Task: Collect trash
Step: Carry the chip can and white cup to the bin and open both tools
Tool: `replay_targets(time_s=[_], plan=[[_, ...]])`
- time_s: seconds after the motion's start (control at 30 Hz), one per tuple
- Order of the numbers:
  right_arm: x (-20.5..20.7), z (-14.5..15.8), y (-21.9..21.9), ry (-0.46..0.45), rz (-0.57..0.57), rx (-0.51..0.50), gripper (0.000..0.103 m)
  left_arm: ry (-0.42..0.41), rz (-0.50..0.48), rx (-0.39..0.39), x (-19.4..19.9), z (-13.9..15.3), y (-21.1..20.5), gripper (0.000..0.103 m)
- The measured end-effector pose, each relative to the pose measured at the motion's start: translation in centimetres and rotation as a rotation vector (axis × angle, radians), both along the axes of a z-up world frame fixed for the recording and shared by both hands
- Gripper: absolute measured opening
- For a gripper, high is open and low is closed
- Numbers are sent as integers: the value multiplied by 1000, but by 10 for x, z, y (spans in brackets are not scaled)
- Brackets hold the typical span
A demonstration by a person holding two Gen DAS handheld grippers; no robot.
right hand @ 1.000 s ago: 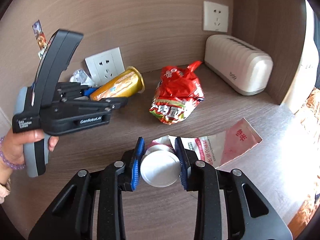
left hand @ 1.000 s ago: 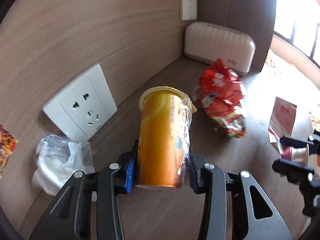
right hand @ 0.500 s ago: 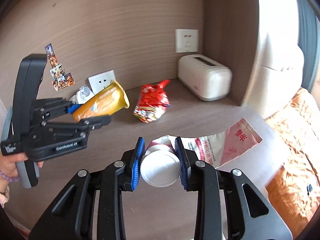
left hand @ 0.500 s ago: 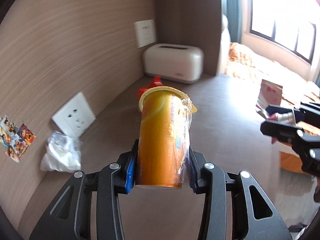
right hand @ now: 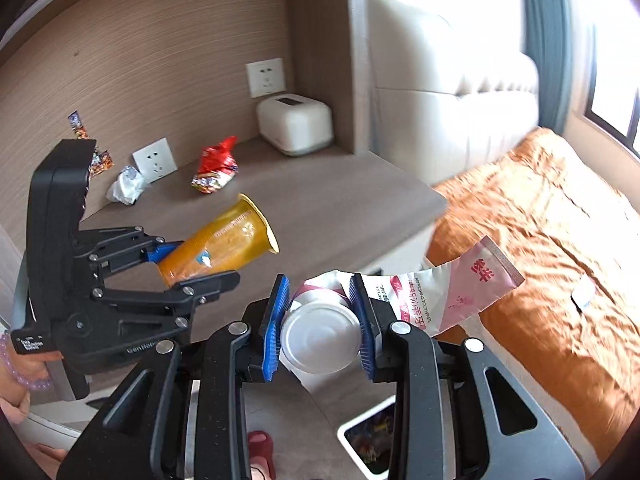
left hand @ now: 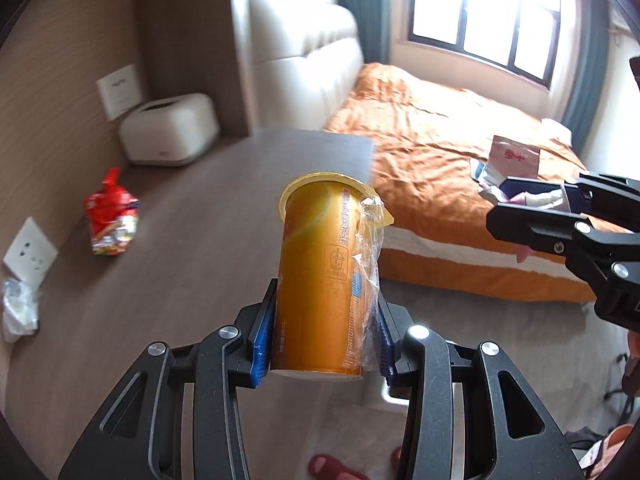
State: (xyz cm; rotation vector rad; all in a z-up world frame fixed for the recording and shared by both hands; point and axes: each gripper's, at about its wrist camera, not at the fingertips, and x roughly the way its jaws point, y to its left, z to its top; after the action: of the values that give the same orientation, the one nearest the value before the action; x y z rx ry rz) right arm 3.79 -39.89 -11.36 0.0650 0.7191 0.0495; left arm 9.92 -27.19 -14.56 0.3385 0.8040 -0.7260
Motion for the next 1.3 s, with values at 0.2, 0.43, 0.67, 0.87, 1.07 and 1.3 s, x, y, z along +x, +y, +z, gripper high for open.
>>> replay_targets(time_s=[0.2, 0.43, 0.67, 0.87, 1.07, 1.3], plan=[[-40, -13, -41, 39, -90, 19, 33, 23, -85, 29, -38, -18, -48, 41], [-67, -47, -78, 79, -164, 97, 33, 91, -161, 66, -60, -60, -86, 41], [-74, -131, -114, 176, -233, 246, 33, 196, -241, 114, -74, -149, -120, 41], [-71, -216, -132, 234, -295, 279, 33, 288, -274, 140, -74, -254, -145, 41], [-63, -324, -144, 305, -321, 297, 46, 412, -302, 143, -77, -361, -167, 91], [-69, -393, -158, 354, -395, 282, 98, 465, -296, 169, -74, -425, -165, 98]])
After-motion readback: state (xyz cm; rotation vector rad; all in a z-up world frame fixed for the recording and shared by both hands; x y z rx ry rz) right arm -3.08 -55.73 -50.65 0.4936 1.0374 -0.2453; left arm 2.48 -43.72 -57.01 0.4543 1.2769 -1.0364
